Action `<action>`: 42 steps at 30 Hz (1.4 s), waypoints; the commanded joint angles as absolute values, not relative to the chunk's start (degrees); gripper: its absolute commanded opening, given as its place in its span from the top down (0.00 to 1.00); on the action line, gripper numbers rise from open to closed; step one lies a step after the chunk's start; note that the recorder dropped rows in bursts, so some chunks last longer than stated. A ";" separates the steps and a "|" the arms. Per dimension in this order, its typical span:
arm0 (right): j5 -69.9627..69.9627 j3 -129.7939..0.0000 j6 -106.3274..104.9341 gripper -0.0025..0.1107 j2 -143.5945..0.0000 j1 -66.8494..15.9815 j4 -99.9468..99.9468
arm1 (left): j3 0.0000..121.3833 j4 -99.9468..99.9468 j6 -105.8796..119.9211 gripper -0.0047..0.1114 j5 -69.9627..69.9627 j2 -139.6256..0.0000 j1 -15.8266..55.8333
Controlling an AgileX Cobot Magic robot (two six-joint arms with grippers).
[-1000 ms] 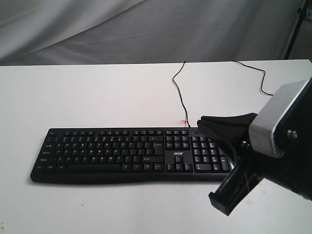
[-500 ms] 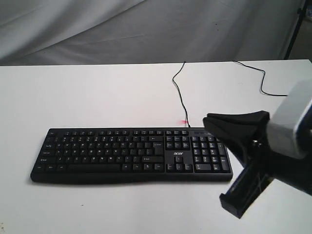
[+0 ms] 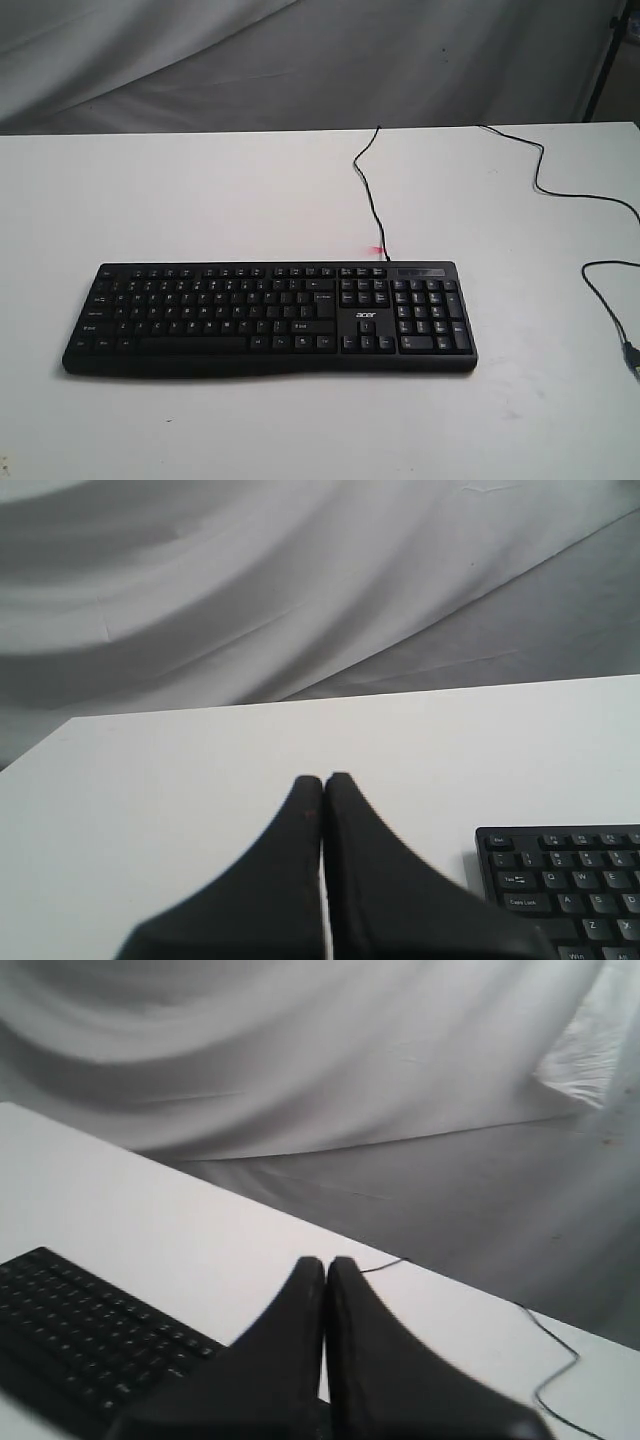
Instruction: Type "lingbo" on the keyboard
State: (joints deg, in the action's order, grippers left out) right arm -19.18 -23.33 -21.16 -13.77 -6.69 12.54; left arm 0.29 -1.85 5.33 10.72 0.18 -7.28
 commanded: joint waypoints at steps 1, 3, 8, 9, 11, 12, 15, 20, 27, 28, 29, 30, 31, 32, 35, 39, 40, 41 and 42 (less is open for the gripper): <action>-26.75 -23.11 -20.93 0.98 -7.10 1.38 12.61 | 0.00 -1.82 5.18 0.95 10.48 0.00 -7.07; -29.50 -23.11 -20.93 0.98 -5.36 3.09 12.61 | 0.00 -1.82 5.18 0.95 10.48 0.00 -7.07; -30.62 -23.11 -20.32 0.98 -4.48 3.36 12.51 | 0.00 -1.82 5.18 0.95 10.48 0.00 -7.07; -30.62 -23.11 -20.02 0.98 -4.48 3.36 12.51 | 0.00 -1.82 5.18 0.95 10.48 0.00 -7.07; -30.09 -23.11 -18.89 0.98 -4.48 3.36 12.51 | 0.00 -1.82 5.18 0.95 10.48 0.00 -7.07; -29.26 -23.11 -18.78 0.98 -4.48 3.36 12.51 | 0.00 -1.82 5.18 0.95 10.48 0.00 -7.07; -23.72 -21.70 -18.78 0.98 -4.48 3.36 12.38 | 0.00 -1.82 5.18 0.95 10.48 0.00 -7.07; -7.33 -14.29 -13.41 0.98 -4.48 3.36 6.14 | 0.00 -1.82 5.18 0.95 10.48 0.00 -7.07; 9.65 -1.56 -8.57 0.98 -4.48 3.36 5.29 | 0.00 -1.82 5.18 0.95 10.48 0.00 -7.07; 9.65 -0.47 -8.57 0.98 -4.48 3.36 5.29 | 0.00 -1.82 5.18 0.95 10.48 0.00 -7.07; 9.87 0.00 -8.57 0.98 -4.48 3.36 5.29 | 0.00 -1.82 5.18 0.95 10.48 0.00 -7.07; 10.05 0.00 -8.57 0.98 -4.48 3.36 5.29 | 0.00 -1.82 5.18 0.95 10.48 0.00 -7.07; 9.34 0.00 -8.57 0.98 -4.48 3.36 5.29 | 0.00 -1.82 5.18 0.95 10.48 0.00 -7.07; 7.94 0.00 -8.57 0.98 -4.48 3.36 5.29 | 0.00 -1.82 5.18 0.95 10.48 0.00 -7.07; 6.57 0.00 -8.57 0.98 -4.48 3.36 5.29 | 0.00 -1.82 5.18 0.95 10.48 0.00 -7.07; 0.99 0.00 -8.57 0.98 -4.48 3.36 5.29 | 0.00 -1.82 5.18 0.95 10.48 0.00 -7.07; -0.68 0.00 -8.57 0.98 -4.48 3.36 5.29 | 0.00 -1.82 5.18 0.95 10.48 0.00 -7.07; -1.66 0.00 -8.57 0.98 -4.48 3.36 5.29 | 0.00 -1.82 5.18 0.95 10.48 0.00 -7.07; -2.05 0.00 -8.57 0.98 -4.48 3.36 5.29 | 0.00 -1.82 5.18 0.95 10.48 0.00 -7.07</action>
